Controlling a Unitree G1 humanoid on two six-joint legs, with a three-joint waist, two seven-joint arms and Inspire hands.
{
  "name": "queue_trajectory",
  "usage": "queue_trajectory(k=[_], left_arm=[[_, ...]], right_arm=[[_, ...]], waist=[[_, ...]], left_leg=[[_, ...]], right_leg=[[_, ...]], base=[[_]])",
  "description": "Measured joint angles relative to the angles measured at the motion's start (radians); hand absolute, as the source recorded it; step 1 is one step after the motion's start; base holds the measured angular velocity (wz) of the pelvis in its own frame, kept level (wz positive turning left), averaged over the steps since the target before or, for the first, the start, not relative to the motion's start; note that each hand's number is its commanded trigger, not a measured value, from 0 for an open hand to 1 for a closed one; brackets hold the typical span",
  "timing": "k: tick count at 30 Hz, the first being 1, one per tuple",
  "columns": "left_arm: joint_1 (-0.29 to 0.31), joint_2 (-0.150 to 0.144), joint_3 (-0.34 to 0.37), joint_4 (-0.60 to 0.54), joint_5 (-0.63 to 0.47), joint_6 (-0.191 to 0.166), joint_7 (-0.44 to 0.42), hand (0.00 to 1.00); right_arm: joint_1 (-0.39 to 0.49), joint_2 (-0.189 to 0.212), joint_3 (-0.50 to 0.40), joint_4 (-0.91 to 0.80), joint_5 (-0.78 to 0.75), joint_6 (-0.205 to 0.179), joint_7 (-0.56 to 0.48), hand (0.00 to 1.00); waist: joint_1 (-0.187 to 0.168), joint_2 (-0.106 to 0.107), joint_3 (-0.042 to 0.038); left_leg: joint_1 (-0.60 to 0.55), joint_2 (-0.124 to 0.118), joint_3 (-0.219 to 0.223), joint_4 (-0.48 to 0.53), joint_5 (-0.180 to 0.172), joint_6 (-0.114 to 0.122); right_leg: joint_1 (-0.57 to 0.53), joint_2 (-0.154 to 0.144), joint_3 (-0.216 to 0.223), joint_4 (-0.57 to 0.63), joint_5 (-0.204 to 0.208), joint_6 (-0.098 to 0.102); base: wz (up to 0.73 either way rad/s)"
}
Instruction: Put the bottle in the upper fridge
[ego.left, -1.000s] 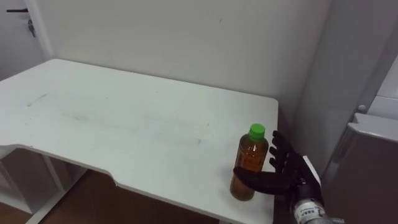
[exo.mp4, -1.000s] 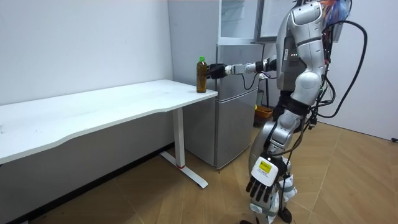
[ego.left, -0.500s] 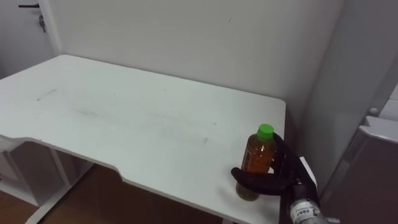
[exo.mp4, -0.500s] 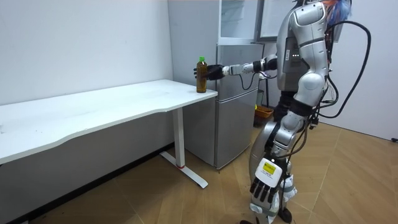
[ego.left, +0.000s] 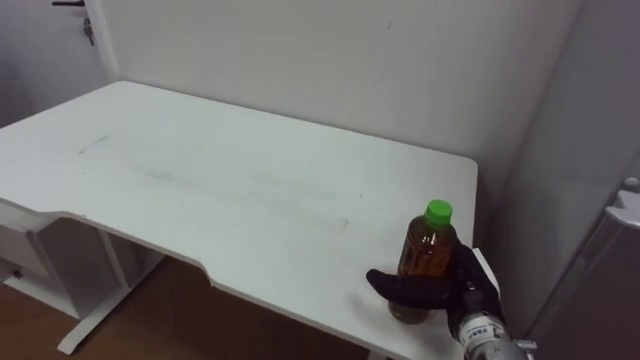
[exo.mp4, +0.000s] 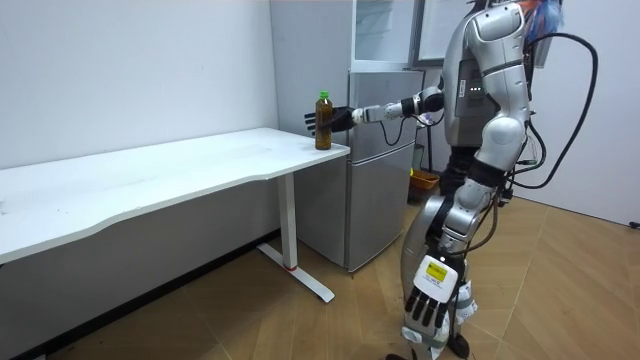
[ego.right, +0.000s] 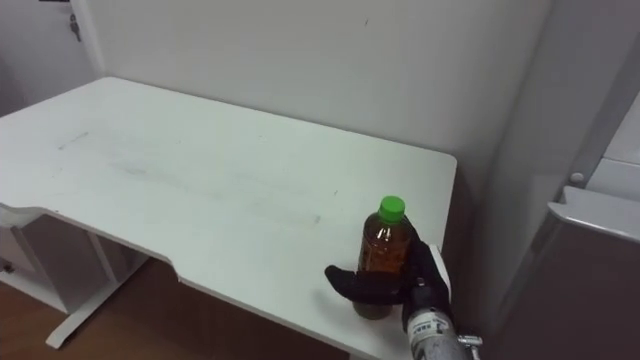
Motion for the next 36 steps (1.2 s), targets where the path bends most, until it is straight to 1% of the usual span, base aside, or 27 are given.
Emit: queue_trajectory(k=[4, 6, 8, 10, 11, 14, 16, 18, 21, 25, 27, 29, 30, 31, 33, 34, 36], left_arm=[[-0.006, 0.0, 0.0, 0.007, 0.0, 0.002, -0.001, 0.0], [-0.006, 0.0, 0.0, 0.007, -0.004, 0.004, -0.002, 0.0], [-0.006, -0.001, -0.001, 0.007, -0.009, 0.008, -0.003, 0.0], [-0.006, -0.003, -0.002, 0.012, -0.01, 0.012, -0.003, 0.0], [-0.006, -0.003, -0.001, 0.014, -0.01, 0.012, -0.003, 0.0], [-0.005, -0.008, -0.002, 0.027, -0.011, 0.013, -0.001, 0.0], [-0.009, -0.009, -0.002, 0.031, -0.011, 0.013, -0.001, 0.0], [-0.009, -0.009, -0.004, 0.031, -0.011, 0.012, 0.0, 0.0], [-0.012, -0.009, -0.019, 0.03, -0.01, 0.009, 0.002, 0.0], [-0.015, -0.01, -0.019, 0.028, -0.011, -0.003, 0.008, 0.0], [-0.017, -0.009, -0.018, 0.026, -0.011, -0.004, 0.01, 0.0], [-0.017, -0.01, -0.019, 0.023, -0.011, -0.006, 0.008, 0.0], [-0.017, -0.01, -0.019, 0.022, -0.011, -0.007, 0.007, 0.0], [-0.018, -0.01, -0.02, 0.019, -0.011, -0.007, 0.005, 0.0], [-0.025, -0.01, -0.02, 0.017, -0.011, -0.01, 0.002, 0.0], [-0.027, -0.01, -0.02, 0.015, -0.011, -0.013, 0.002, 0.0], [-0.028, -0.01, -0.02, 0.011, -0.011, -0.021, 0.002, 0.0]], right_arm=[[-0.014, 0.002, 0.0, 0.067, 0.001, 0.001, -0.001, 0.0], [-0.015, 0.002, -0.002, 0.07, 0.012, 0.005, -0.003, 0.0], [-0.015, 0.002, -0.002, 0.07, 0.03, 0.005, -0.013, 0.0], [-0.015, 0.001, -0.011, 0.08, 0.031, 0.005, -0.028, 0.0], [-0.016, 0.001, -0.012, 0.087, 0.035, 0.005, -0.028, 0.0], [-0.033, 0.0, -0.016, 0.11, 0.079, 0.003, -0.031, 0.0], [-0.034, -0.003, -0.026, 0.112, 0.101, -0.001, -0.034, 0.0], [-0.034, -0.003, -0.042, 0.112, 0.119, -0.002, -0.033, 0.0], [-0.042, -0.004, -0.045, 0.112, 0.141, -0.012, -0.033, 0.0], [-0.048, -0.009, -0.06, 0.115, 0.149, -0.027, -0.032, 0.0], [-0.051, -0.009, -0.078, 0.117, 0.15, -0.031, -0.031, 0.0], [-0.062, -0.012, -0.082, 0.142, 0.156, -0.046, -0.031, 0.0], [-0.066, -0.016, -0.083, 0.148, 0.157, -0.047, -0.032, 0.0], [-0.069, -0.019, -0.083, 0.149, 0.156, -0.047, -0.032, 0.0], [-0.071, -0.021, -0.083, 0.148, 0.154, -0.057, -0.032, 0.82], [-0.071, -0.022, -0.083, 0.148, 0.154, -0.061, -0.033, 1.0], [-0.071, -0.025, -0.081, 0.148, 0.154, -0.068, -0.033, 1.0]], waist=[[0.01, 0.0, 0.0002], [0.013, 0.001, 0.0002], [0.015, 0.003, 0.0018], [0.016, 0.006, 0.0031], [0.017, 0.006, 0.0033], [0.022, 0.012, 0.0074], [0.021, 0.015, 0.0094], [0.022, 0.018, 0.0094], [0.021, 0.02, 0.0098], [0.021, 0.024, 0.0111], [0.023, 0.026, 0.0117], [0.022, 0.031, 0.0141], [0.022, 0.034, 0.0152], [0.023, 0.037, 0.0132], [0.023, 0.045, 0.0121], [0.023, 0.052, 0.0087], [0.024, 0.061, 0.0062]], left_leg=[[-0.004, 0.0, -0.001, 0.002, 0.001, 0.0], [-0.014, -0.001, -0.007, 0.007, 0.002, 0.0], [-0.024, -0.003, -0.014, 0.014, 0.002, 0.0], [-0.031, -0.007, -0.027, 0.018, 0.006, 0.002], [-0.031, -0.007, -0.028, 0.017, 0.006, 0.003], [-0.033, -0.01, -0.035, 0.018, 0.009, 0.003], [-0.038, -0.012, -0.039, 0.018, 0.015, 0.003], [-0.043, -0.012, -0.04, 0.018, 0.018, 0.004], [-0.058, -0.017, -0.04, 0.019, 0.024, 0.006], [-0.082, -0.024, -0.04, 0.032, 0.03, 0.01], [-0.094, -0.024, -0.041, 0.038, 0.03, 0.01], [-0.1, -0.025, -0.045, 0.048, 0.03, 0.01], [-0.102, -0.025, -0.047, 0.049, 0.03, 0.01], [-0.108, -0.025, -0.049, 0.052, 0.03, 0.01], [-0.118, -0.024, -0.049, 0.061, 0.031, 0.009], [-0.122, -0.024, -0.049, 0.063, 0.031, 0.009], [-0.124, -0.024, -0.048, 0.062, 0.032, 0.008]], right_leg=[[-0.004, -0.001, 0.001, 0.005, 0.0, 0.0], [-0.012, -0.001, 0.001, 0.009, 0.0, 0.0], [-0.016, -0.001, -0.004, 0.01, 0.0, 0.0], [-0.016, -0.004, -0.022, 0.012, 0.0, 0.0], [-0.015, -0.005, -0.023, 0.012, 0.0, 0.0], [-0.016, -0.006, -0.026, 0.013, -0.001, 0.001], [-0.017, -0.008, -0.036, 0.013, -0.001, 0.001], [-0.021, -0.009, -0.039, 0.015, -0.001, 0.0], [-0.048, -0.022, -0.038, 0.046, -0.011, -0.002], [-0.079, -0.037, -0.039, 0.079, -0.024, -0.002], [-0.092, -0.038, -0.037, 0.087, -0.026, -0.002], [-0.093, -0.037, -0.038, 0.088, -0.027, -0.003], [-0.096, -0.038, -0.038, 0.086, -0.03, -0.004], [-0.106, -0.038, -0.038, 0.089, -0.031, -0.005], [-0.113, -0.039, -0.038, 0.098, -0.033, -0.007], [-0.117, -0.039, -0.037, 0.1, -0.033, -0.007], [-0.121, -0.039, -0.034, 0.103, -0.033, -0.008]], base=[[0.0], [0.03], [0.12], [0.2], [0.11], [0.03], [0.1], [0.07], [0.0], [0.03], [0.02], [0.06], [0.05], [0.04], [0.0], [0.0], [-0.03]])
